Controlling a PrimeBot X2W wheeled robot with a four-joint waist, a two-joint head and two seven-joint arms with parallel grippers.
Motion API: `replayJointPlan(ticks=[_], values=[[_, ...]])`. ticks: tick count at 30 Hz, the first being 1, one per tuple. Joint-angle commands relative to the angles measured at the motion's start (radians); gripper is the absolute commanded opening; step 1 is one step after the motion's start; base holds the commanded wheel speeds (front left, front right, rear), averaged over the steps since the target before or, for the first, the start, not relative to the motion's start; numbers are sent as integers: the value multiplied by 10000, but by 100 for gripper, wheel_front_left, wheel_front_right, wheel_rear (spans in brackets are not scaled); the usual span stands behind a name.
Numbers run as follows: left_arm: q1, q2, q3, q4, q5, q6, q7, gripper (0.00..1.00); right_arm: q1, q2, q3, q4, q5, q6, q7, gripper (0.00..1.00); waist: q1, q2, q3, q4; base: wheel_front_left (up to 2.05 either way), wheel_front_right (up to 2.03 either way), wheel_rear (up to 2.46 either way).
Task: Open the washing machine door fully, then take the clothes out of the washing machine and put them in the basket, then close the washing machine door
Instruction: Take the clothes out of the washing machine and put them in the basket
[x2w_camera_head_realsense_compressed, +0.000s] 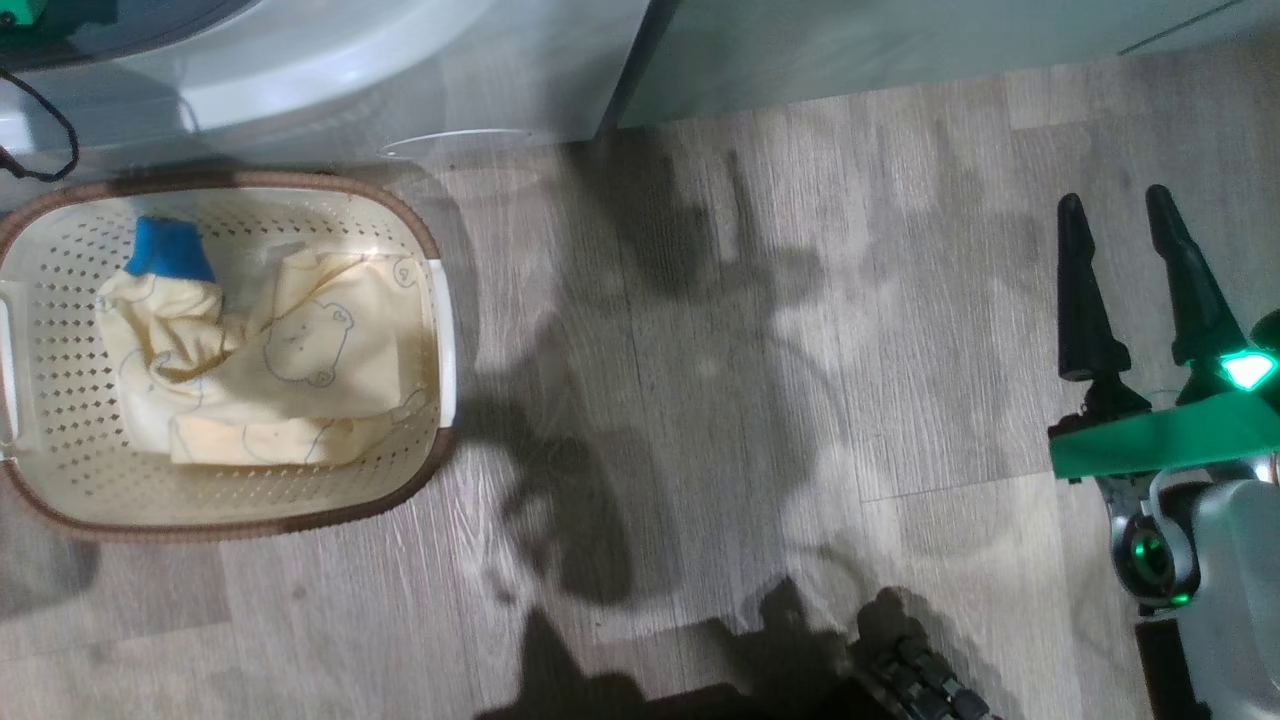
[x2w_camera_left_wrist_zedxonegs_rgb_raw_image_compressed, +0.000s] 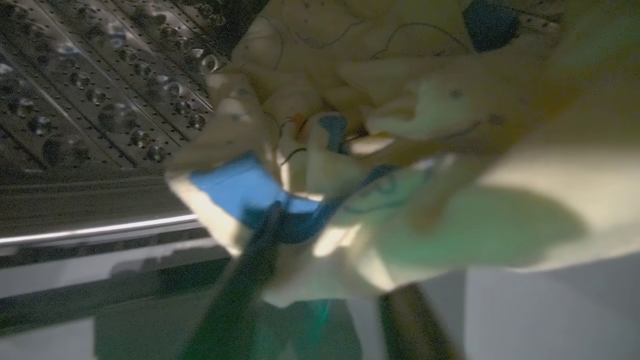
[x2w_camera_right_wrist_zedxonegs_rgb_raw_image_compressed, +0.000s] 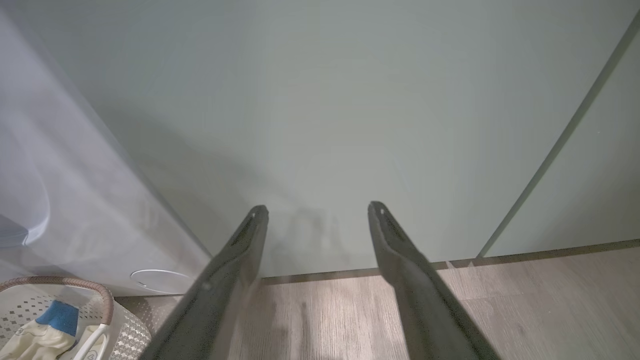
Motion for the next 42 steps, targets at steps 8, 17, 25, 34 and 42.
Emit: replayJointPlan(ticks=[8,17,25,34,42], values=[[-343,331,90,240,-96,-69,-900,0,26,20,71,-208,-48,2,-65,100,0,0,-293,132,0,0,0],[660,5,252,361,-771,-225,-1968,0,344,20,-6,-90,-212,2,-65,100,0,0,-1298,478,0,0,0],[2506,-369,669,-200,-1648,-263,-3363,0,814,-17,-96,48,-343,2,-65,100,0,0,-2402,887,0,0,0],[5227,-1202,769,-1585,-2173,96,-4264,0,1428,-140,-241,112,-379,2,-65,100,0,0,-3245,1529,0,0,0],[7246,-1799,684,-2718,-2286,997,-4627,0,1526,-290,-188,80,-388,2,-65,100,0,0,-3424,1871,0,0,0]])
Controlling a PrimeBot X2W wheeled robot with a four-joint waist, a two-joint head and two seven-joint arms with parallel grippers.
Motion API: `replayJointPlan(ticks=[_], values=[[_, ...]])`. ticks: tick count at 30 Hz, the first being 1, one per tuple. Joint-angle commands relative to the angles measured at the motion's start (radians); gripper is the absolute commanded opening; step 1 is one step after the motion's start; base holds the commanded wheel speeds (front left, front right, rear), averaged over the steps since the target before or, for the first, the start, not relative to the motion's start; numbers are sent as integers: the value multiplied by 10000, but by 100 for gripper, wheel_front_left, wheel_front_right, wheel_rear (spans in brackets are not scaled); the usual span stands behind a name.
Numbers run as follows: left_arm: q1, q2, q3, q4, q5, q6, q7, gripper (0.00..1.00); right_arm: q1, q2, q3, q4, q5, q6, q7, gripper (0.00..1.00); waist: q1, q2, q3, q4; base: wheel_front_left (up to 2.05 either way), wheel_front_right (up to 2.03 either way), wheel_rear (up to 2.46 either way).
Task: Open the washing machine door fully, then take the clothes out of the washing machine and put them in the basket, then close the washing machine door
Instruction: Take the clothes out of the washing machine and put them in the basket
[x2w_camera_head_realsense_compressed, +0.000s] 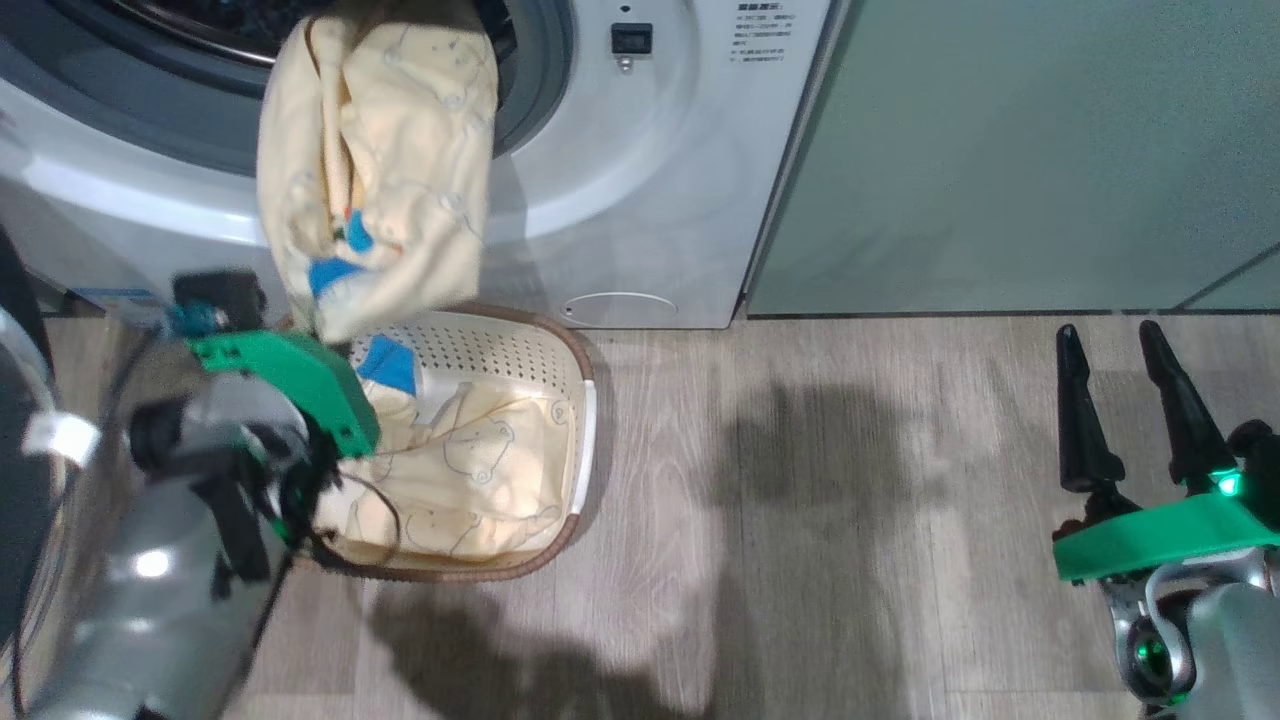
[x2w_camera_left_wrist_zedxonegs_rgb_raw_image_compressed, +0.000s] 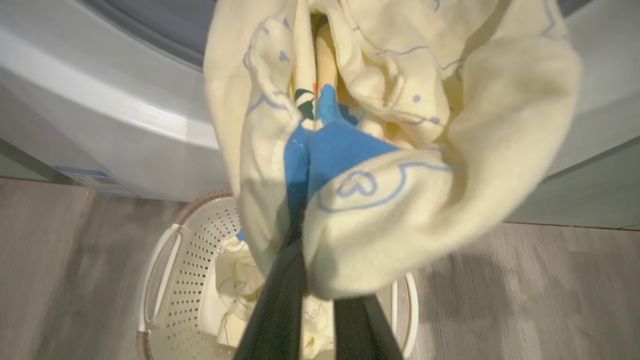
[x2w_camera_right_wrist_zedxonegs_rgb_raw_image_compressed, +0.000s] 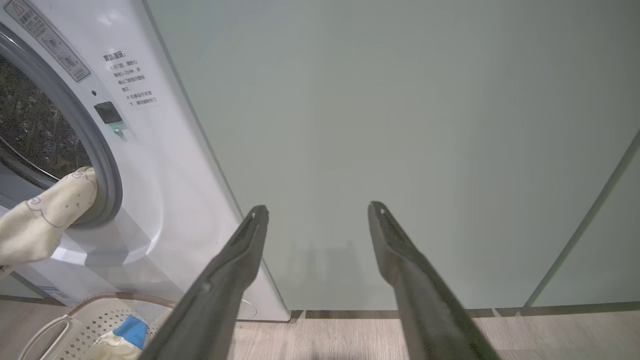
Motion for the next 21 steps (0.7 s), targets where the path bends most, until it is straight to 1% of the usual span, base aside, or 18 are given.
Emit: replayJointPlan(ticks=[1,5,8,11,14,21], values=[[20,306,284,-278,-41,67,-151,0,-25,-198,199,-310,-27,2,-67,100,1,-1,-13,32,0,0,0],[595,236,193,-250,17,327,-270,0,-43,-275,273,-307,-10,2,-67,100,1,-1,-14,53,0,0,0],[890,79,206,9,-120,342,-310,0,-58,-318,333,-310,8,2,-67,100,1,-1,3,18,0,0,0],[1001,49,109,516,-3,419,-524,0,-89,-360,380,-330,18,2,-67,100,1,-1,80,-50,0,0,0],[962,-71,59,1227,1,376,-682,0,-132,-383,390,-347,15,2,-67,100,1,-1,185,-117,0,0,0],[496,-404,54,3150,-185,-8,-832,0,-326,-433,475,-378,24,2,-67,100,1,-1,521,-366,0,0,0]])
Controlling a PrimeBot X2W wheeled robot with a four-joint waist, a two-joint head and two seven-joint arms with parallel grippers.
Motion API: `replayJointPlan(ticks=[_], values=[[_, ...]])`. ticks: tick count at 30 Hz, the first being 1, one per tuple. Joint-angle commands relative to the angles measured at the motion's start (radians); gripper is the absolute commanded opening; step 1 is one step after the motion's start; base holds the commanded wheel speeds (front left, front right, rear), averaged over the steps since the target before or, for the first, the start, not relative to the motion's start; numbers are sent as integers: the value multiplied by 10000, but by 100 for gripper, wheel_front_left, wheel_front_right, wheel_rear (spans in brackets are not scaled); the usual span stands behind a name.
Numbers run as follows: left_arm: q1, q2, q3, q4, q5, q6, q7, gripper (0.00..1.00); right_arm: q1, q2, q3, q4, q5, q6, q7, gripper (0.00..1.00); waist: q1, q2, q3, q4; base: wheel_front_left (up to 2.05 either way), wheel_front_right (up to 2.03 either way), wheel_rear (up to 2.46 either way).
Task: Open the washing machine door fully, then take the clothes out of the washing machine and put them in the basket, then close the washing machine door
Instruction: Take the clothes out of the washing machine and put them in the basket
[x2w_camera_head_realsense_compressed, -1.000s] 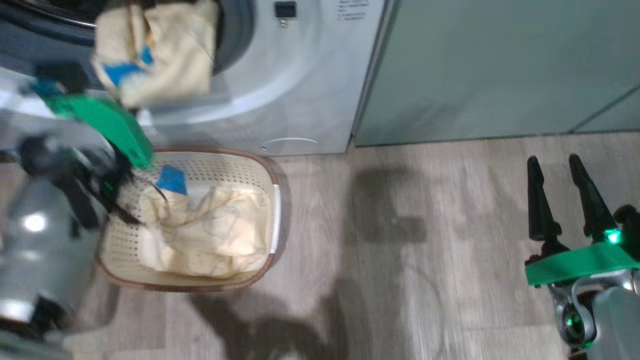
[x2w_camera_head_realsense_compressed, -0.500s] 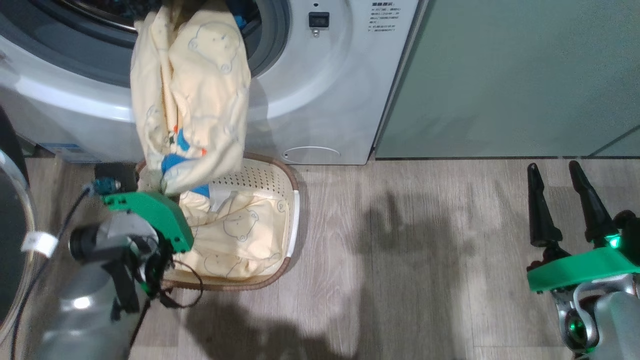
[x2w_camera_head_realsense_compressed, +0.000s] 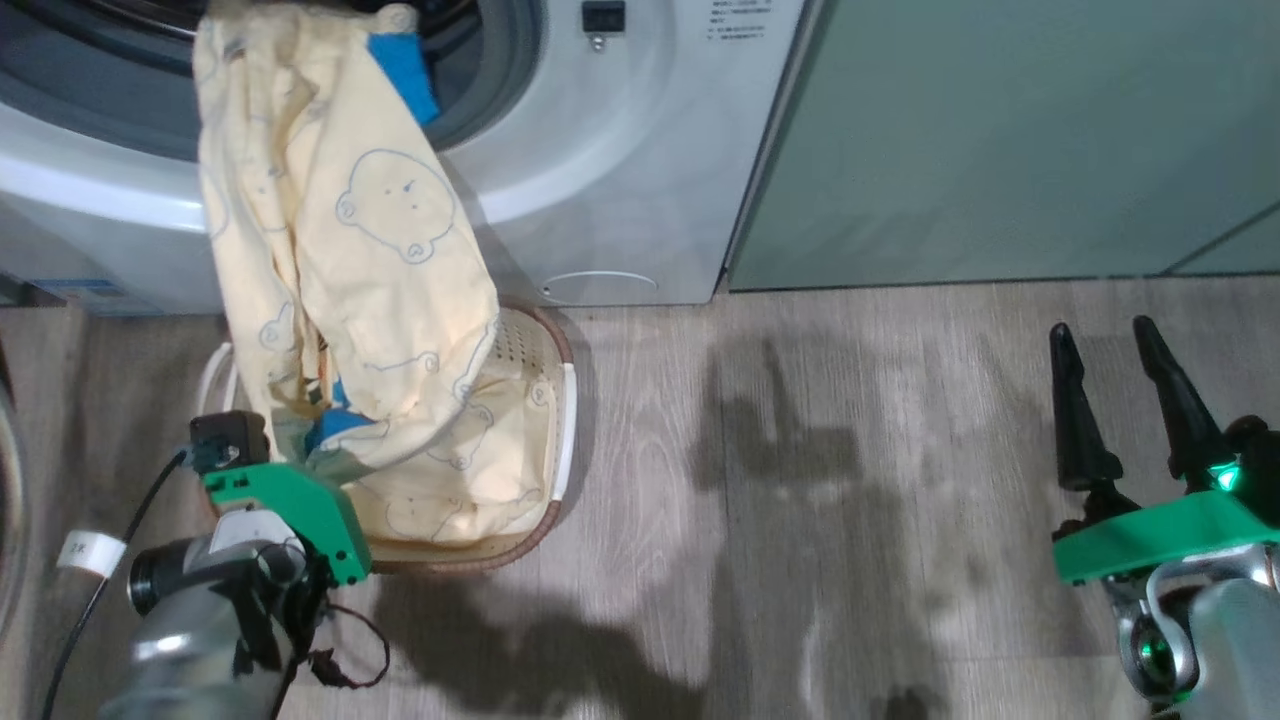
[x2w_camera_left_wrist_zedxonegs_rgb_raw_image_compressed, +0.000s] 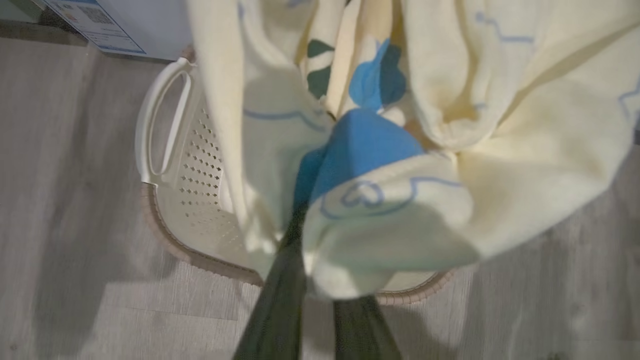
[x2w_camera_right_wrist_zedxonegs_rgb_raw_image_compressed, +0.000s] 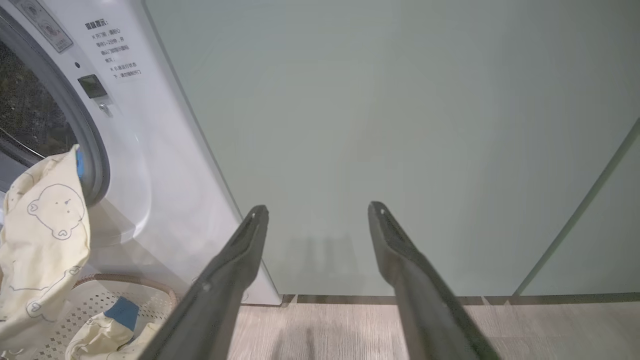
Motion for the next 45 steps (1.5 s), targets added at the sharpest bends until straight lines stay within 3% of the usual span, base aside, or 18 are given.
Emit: replayJointPlan(ticks=[1,8,24,25,26,27,29,30,31,45], values=[[-322,204,282,377,-108,-101,-161,0,-292,-179,178,-359,23,2,-67,100,0,-1,173,-108,0,0,0],[-777,-112,186,1588,-201,-372,106,0,-466,-180,260,-393,45,2,-67,100,0,-1,595,-364,0,0,0],[-1101,-19,110,2018,-316,-200,609,0,-912,-112,200,-474,54,2,-67,100,0,-1,1431,-686,0,0,0],[-1114,-7,104,2022,-309,-172,524,4,-926,-107,194,-466,47,2,-67,100,0,-1,1435,-690,0,0,0],[-1119,-6,107,2026,-314,-144,448,23,-935,-103,187,-461,40,2,-67,100,0,-1,1433,-687,0,0,0],[-1119,-7,95,2030,-310,-133,418,26,-942,-97,182,-458,37,2,-67,100,0,-1,1431,-687,0,0,0],[-1120,-11,80,2036,-316,-134,387,43,-946,-90,165,-457,30,2,-67,100,0,-1,1419,-669,0,0,0],[-1106,-20,50,2039,-315,-165,498,13,-946,-88,164,-455,26,2,-67,100,0,-1,1409,-663,0,0,0],[-1092,-25,11,2042,-310,-203,653,0,-945,-88,160,-454,25,2,-67,100,0,-1,1401,-653,0,0,0],[-931,-30,0,2054,-511,-132,1077,0,-974,-111,148,-433,29,2,-67,100,0,-1,1380,-618,0,0,0]])
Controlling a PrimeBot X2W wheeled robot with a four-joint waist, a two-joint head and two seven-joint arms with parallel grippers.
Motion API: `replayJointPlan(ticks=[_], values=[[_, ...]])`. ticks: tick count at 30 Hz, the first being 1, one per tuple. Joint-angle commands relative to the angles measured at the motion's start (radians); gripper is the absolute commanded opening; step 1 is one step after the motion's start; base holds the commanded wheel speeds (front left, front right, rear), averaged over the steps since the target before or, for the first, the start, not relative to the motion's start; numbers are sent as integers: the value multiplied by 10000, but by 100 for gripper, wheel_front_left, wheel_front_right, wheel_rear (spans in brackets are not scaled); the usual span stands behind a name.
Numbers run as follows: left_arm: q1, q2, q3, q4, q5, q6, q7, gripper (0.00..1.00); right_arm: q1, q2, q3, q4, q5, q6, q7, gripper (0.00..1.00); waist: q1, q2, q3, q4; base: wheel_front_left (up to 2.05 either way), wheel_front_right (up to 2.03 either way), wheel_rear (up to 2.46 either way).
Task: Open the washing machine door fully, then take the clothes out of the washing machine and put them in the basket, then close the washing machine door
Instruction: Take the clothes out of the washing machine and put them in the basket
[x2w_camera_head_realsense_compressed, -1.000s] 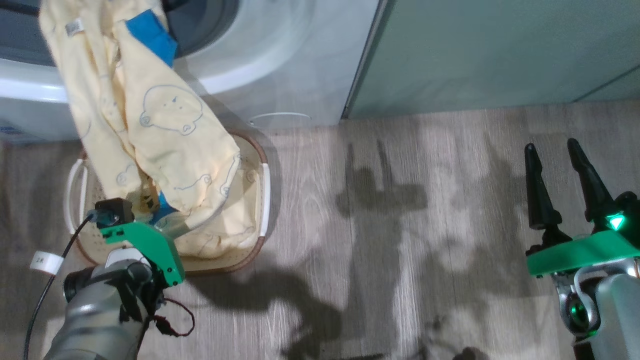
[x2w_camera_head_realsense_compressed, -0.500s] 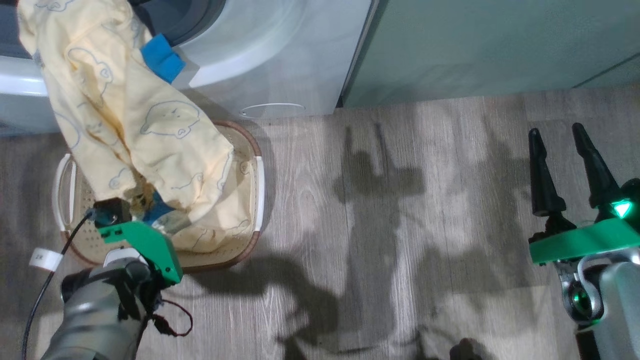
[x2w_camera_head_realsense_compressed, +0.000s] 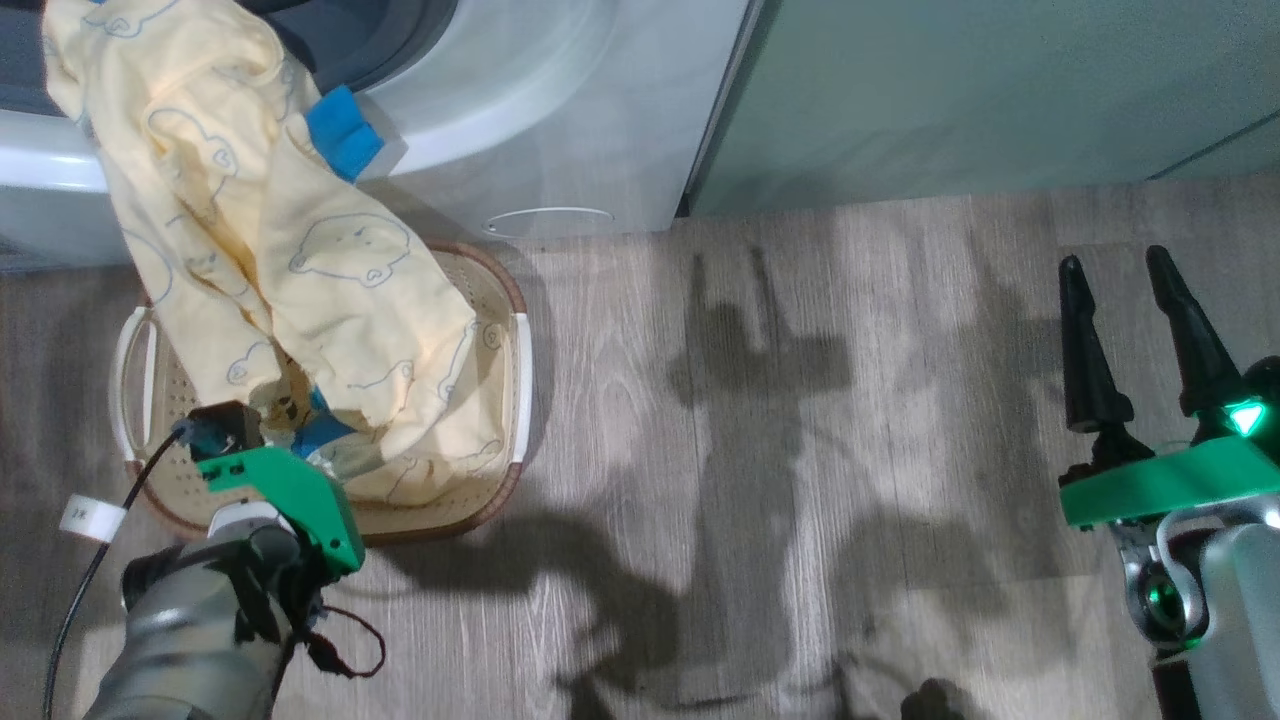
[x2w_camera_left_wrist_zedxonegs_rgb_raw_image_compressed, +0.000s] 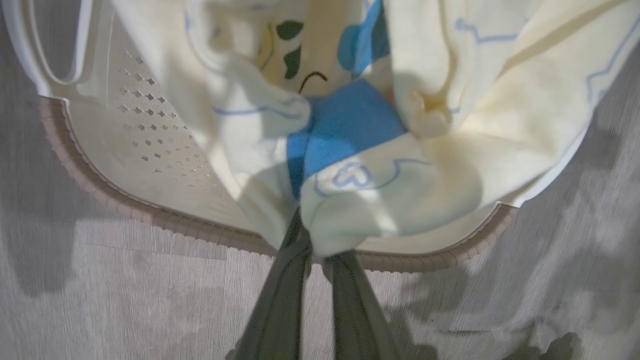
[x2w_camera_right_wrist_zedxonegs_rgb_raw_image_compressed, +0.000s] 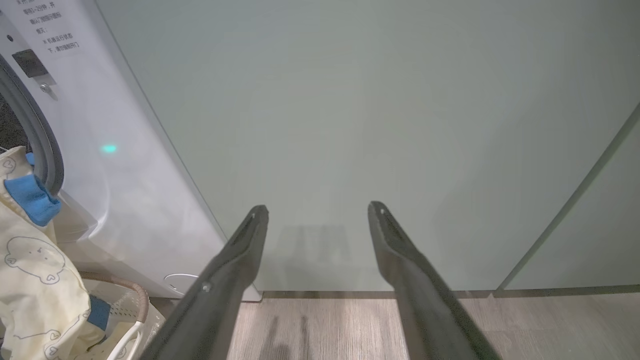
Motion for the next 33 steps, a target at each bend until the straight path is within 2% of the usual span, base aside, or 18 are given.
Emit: replayJointPlan(ticks=[1,2,3,4,5,15,22,27,33], values=[[191,347,151,-27,-91,31,-104,0,-121,-86,112,-280,28,2,-67,100,0,0,-25,0,0,0,0],[200,353,138,-26,-76,22,-243,4,-116,-82,113,-278,29,2,-67,100,0,0,-44,-1,0,0,0],[215,353,139,-26,-73,20,-408,39,-106,-78,110,-274,27,2,-67,100,0,0,-74,6,0,0,0],[234,359,143,-26,-74,16,-567,90,-94,-73,112,-267,23,2,-67,100,0,0,-115,7,0,0,0],[259,361,135,-26,-69,-11,-691,100,-80,-67,113,-255,22,2,-67,100,0,0,-166,6,0,0,0],[365,511,89,-26,-40,-436,-1961,100,192,-16,89,-136,19,2,-67,100,0,0,-904,97,0,0,0],[420,850,264,-442,23,-769,-2694,100,569,7,65,-63,-1,2,-67,100,0,0,-1612,249,0,0,0],[799,1186,930,-2011,455,-721,-2712,100,769,35,28,-68,-14,2,-67,100,0,0,-1926,356,0,0,0],[1651,1240,2051,-3911,1322,-646,-2714,100,951,68,12,-80,-27,2,-67,100,0,0,-2185,411,0,0,0]])
